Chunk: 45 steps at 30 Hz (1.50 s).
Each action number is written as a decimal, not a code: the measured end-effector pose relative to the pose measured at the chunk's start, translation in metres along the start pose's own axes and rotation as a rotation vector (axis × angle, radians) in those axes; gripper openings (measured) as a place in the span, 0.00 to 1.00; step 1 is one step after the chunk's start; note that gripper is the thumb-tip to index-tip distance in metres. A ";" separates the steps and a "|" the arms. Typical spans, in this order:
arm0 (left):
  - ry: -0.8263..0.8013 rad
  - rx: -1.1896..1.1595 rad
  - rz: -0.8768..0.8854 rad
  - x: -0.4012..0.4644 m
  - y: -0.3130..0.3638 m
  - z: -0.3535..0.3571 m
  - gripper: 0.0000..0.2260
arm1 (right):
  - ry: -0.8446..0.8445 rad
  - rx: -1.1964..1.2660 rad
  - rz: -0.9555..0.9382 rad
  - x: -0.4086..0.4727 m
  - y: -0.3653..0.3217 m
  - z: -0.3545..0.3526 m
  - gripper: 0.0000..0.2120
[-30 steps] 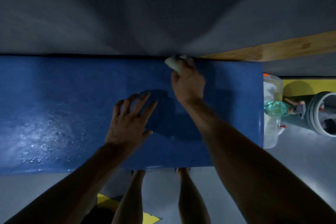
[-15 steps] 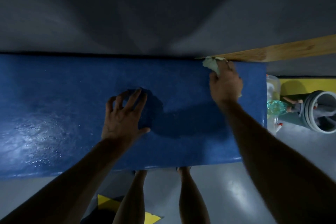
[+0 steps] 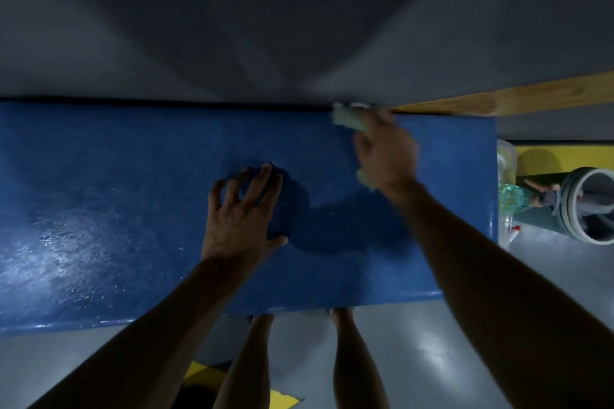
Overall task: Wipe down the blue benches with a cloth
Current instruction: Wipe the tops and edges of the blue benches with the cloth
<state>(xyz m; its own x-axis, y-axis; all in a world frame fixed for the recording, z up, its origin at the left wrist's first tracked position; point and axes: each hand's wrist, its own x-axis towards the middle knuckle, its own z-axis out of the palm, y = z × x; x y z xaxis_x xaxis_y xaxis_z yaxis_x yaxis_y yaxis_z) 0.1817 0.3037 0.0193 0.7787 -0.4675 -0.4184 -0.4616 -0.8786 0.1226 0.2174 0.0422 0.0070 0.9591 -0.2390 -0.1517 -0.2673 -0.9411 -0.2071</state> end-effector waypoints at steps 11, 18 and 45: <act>0.045 -0.031 0.021 0.000 -0.004 0.003 0.48 | 0.049 0.213 0.080 -0.024 -0.078 0.028 0.19; 0.072 -0.028 0.023 0.001 -0.003 0.004 0.48 | -0.134 -0.059 -0.319 -0.029 -0.001 -0.001 0.25; 0.089 -0.066 0.045 -0.001 -0.004 0.007 0.48 | 0.215 0.197 0.554 -0.092 -0.005 0.027 0.26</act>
<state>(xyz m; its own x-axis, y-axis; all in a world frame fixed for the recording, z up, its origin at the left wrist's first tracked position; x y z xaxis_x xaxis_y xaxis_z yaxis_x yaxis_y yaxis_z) 0.1797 0.3087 0.0127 0.7939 -0.5110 -0.3296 -0.4705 -0.8596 0.1994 0.1278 0.0750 -0.0046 0.6652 -0.7408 -0.0933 -0.7225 -0.6072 -0.3307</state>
